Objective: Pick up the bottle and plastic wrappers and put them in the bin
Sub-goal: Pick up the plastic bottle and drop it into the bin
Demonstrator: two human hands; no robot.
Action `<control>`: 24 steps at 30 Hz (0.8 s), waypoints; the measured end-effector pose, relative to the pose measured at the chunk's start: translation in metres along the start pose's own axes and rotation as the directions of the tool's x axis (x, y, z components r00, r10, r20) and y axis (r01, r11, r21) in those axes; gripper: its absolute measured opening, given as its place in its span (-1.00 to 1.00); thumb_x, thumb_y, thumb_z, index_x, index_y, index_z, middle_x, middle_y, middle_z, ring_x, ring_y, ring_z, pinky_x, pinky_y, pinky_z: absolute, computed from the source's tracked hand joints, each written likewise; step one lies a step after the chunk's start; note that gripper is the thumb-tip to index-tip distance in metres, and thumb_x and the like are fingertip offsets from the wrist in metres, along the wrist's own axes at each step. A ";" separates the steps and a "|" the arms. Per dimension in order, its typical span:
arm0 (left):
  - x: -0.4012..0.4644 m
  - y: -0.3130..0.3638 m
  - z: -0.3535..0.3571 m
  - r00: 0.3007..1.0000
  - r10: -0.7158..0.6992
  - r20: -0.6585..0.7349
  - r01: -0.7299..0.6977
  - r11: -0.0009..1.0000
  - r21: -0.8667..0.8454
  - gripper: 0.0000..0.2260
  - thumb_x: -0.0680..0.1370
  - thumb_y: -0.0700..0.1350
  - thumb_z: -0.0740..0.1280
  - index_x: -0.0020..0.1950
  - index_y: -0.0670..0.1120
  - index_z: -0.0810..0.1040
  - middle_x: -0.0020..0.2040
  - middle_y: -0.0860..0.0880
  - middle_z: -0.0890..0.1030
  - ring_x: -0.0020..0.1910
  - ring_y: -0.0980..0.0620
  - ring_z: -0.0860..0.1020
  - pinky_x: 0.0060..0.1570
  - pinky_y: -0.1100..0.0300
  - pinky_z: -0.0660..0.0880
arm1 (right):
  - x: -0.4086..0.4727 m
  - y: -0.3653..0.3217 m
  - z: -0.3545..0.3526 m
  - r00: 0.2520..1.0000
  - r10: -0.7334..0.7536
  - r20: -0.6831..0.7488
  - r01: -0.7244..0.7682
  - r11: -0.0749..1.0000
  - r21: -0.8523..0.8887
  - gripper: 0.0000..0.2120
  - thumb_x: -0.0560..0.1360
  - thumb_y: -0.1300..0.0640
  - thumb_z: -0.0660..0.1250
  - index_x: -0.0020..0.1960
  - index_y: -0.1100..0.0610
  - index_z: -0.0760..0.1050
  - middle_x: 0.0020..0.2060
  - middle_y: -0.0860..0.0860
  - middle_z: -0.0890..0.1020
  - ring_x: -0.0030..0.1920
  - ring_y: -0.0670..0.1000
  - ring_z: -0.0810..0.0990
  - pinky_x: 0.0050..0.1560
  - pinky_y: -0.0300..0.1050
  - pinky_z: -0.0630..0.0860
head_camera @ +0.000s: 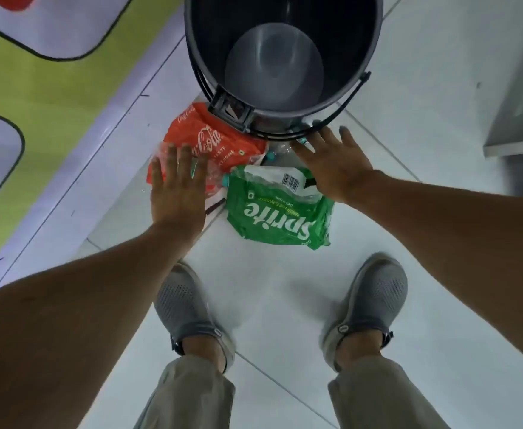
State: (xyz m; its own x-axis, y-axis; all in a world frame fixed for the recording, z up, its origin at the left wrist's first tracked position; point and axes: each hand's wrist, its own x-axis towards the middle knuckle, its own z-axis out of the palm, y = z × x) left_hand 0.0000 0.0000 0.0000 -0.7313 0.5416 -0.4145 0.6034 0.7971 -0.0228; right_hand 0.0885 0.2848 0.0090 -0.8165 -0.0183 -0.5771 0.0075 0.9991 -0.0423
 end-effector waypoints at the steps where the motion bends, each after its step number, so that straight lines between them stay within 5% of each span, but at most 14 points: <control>1: 0.003 -0.005 0.002 1.000 0.001 0.020 -0.002 0.999 0.035 -0.17 0.50 -0.20 0.54 0.68 -0.11 0.18 0.69 -0.27 0.20 0.69 -0.34 0.08 0.65 -0.34 0.01 | 0.007 -0.002 0.001 1.000 -0.003 0.006 0.004 0.999 -0.033 -0.06 0.42 0.30 0.38 0.66 0.06 -0.02 0.65 0.19 0.04 0.63 0.25 0.02 0.54 0.40 0.12; 5: 0.021 -0.020 0.008 0.995 0.085 0.056 -0.090 0.991 0.104 -0.23 0.50 -0.14 0.56 0.64 -0.11 0.28 0.61 -0.27 0.35 0.65 -0.36 0.20 0.63 -0.38 0.05 | 0.030 -0.005 0.006 0.999 0.037 -0.024 -0.037 0.999 -0.005 -0.07 0.40 0.37 0.33 0.66 0.05 -0.01 0.65 0.16 0.08 0.64 0.23 0.05 0.53 0.44 0.10; 11: 0.020 -0.017 0.007 0.996 0.081 0.040 -0.085 0.992 0.096 -0.24 0.43 -0.06 0.62 0.56 -0.08 0.37 0.47 -0.25 0.49 0.54 -0.35 0.35 0.61 -0.40 0.12 | 0.025 -0.014 0.021 0.990 0.140 0.021 -0.140 0.990 -0.001 -0.25 0.35 0.30 0.45 0.50 0.10 0.31 0.37 0.21 0.49 0.38 0.29 0.44 0.41 0.41 0.30; 19: -0.040 -0.017 -0.081 0.999 -0.039 0.023 0.039 0.999 -0.008 -0.37 0.49 -0.30 0.41 0.57 -0.15 0.37 0.37 -0.30 0.54 0.41 -0.38 0.44 0.57 -0.40 0.18 | -0.078 -0.015 -0.049 0.969 0.247 0.009 -0.247 0.963 0.104 -0.27 0.38 0.22 0.48 0.50 0.11 0.31 0.29 0.18 0.54 0.31 0.27 0.49 0.40 0.39 0.33; 24: -0.064 -0.014 -0.161 0.995 -0.098 0.007 0.099 0.988 -0.116 -0.35 0.45 -0.30 0.49 0.54 -0.15 0.42 0.24 -0.25 0.61 0.26 -0.37 0.52 0.46 -0.37 0.35 | -0.118 -0.020 -0.127 0.968 0.237 -0.079 -0.223 0.962 0.155 -0.24 0.39 0.21 0.50 0.53 0.10 0.29 0.30 0.15 0.53 0.34 0.24 0.47 0.45 0.37 0.29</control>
State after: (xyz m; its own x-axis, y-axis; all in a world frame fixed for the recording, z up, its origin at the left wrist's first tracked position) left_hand -0.0128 -0.0031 0.1729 -0.7849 0.4587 -0.4165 0.4874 0.8722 0.0419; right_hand 0.1113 0.2722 0.1818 -0.8342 0.2222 -0.5048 0.2787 0.9596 -0.0382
